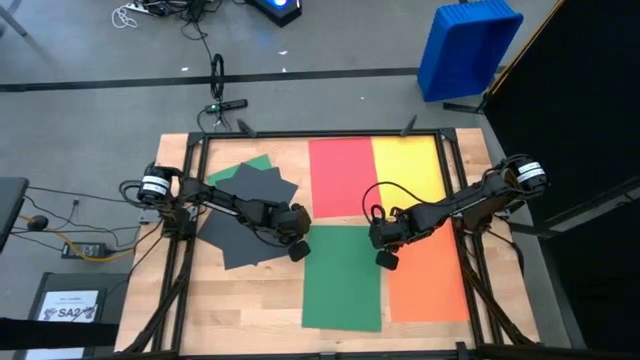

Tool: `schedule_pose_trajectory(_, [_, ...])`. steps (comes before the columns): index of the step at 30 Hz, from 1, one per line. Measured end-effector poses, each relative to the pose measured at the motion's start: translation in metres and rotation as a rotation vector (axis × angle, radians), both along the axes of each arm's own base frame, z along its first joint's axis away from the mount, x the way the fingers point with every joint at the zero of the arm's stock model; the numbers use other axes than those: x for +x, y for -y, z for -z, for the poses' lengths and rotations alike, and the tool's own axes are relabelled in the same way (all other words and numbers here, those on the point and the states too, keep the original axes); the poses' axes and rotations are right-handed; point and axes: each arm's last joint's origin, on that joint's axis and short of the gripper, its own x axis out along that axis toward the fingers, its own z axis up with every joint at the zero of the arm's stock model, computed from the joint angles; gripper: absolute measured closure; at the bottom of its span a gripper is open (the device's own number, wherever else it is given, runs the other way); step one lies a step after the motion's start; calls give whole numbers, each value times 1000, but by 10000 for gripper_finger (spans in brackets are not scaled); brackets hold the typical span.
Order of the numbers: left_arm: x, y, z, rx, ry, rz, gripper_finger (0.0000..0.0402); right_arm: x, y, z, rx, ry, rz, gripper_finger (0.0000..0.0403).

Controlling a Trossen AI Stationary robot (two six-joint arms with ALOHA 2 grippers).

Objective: Organize paper
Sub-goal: Stack the green colored paper on top of the green colored paper

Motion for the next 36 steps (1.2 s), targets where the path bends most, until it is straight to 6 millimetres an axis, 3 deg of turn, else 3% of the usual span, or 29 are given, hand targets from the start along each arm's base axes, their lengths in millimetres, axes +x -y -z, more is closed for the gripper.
schedule_pose_trajectory(21, [0,0,1,-14,6,-10,402,5,-9,17,29,2,-25,403])
schedule_pose_trajectory(36, [1,0,2,-20,7,-7,402,5,-8,17,11,17,-16,403])
